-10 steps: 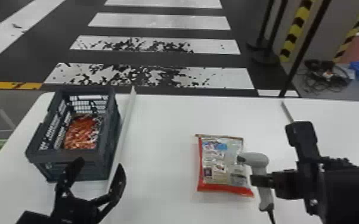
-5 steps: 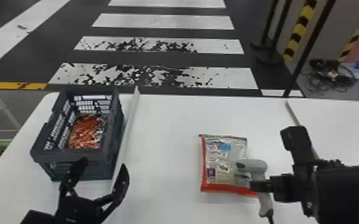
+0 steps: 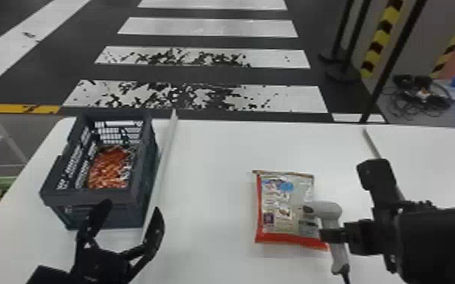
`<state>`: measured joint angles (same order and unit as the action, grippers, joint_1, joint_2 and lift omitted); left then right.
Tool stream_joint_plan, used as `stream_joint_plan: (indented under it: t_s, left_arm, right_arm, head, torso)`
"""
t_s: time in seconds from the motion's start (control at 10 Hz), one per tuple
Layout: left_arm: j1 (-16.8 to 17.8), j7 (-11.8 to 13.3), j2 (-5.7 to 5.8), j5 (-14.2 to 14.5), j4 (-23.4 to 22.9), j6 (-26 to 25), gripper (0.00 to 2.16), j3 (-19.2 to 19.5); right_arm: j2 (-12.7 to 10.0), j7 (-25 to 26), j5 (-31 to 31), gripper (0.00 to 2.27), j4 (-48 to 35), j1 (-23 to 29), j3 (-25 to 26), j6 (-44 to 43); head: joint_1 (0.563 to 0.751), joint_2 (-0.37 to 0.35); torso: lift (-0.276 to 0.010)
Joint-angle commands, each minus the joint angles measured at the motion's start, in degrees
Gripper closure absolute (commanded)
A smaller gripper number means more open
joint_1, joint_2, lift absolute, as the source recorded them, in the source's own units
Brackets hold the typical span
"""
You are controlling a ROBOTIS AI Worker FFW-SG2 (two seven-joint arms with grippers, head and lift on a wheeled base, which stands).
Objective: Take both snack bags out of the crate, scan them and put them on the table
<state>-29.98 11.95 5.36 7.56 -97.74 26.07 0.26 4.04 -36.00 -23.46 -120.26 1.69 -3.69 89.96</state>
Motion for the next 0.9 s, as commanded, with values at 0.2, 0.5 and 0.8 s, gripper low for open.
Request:
stream_joint_plan:
  t_s: [0.2,0.5,0.8]
  left_arm:
    - [0.44,0.01,0.00,0.00,0.09,-0.19,0.08,-0.18]
    - [0.44,0.01,0.00,0.00,0.27,-0.19,0.08,-0.18]
    - [0.44,0.01,-0.09,0.00,0.53,-0.19,0.08,-0.09]
  right_arm:
    - [0.80,-0.04,-0.45,2.24,0.29,-0.99,7.12,0.12]
    - [3.43,0.05,0.52,2.24,6.61,-2.92,10.55,0.12]
    - [4.93,0.40,0.87,2.24,12.50,-5.21,10.99,0.12]
  head:
    - [0.695,-0.042]
    - [0.695,-0.118]
    - [0.695,-0.162]
  torso:
    - [-0.094]
    - [-0.094]
    - [-0.094]
